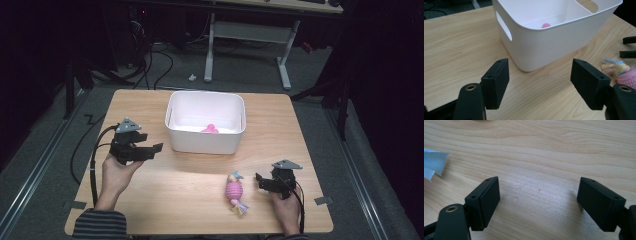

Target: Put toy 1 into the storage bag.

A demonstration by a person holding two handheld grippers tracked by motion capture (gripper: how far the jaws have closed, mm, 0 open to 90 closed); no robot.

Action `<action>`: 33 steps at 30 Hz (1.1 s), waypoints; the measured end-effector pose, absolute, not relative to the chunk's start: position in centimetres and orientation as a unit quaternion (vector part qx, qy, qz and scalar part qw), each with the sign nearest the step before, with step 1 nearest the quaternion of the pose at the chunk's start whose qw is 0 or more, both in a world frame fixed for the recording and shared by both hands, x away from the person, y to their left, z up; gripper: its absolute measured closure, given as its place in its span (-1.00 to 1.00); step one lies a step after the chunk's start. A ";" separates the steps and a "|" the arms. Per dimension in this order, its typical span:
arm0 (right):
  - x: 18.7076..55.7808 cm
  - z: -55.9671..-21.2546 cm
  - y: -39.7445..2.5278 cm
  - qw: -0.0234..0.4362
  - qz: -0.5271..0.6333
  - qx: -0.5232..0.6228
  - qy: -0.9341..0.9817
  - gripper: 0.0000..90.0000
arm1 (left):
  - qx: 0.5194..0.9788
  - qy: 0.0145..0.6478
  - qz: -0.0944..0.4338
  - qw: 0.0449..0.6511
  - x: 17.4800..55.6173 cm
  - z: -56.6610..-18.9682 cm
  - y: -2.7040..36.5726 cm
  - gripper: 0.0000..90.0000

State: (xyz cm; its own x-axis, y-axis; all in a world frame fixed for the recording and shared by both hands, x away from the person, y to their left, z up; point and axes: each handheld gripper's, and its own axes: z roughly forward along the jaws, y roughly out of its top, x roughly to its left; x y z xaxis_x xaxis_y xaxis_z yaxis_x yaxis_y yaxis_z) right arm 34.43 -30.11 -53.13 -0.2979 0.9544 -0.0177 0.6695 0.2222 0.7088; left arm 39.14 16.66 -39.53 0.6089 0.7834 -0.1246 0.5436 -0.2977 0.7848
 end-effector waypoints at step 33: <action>34.4 -53.1 -30.1 0.234 0.305 0.544 0.746 -0.59 | 0.785 0.455 0.130 0.400 37.7 -45.2 16.6 -0.28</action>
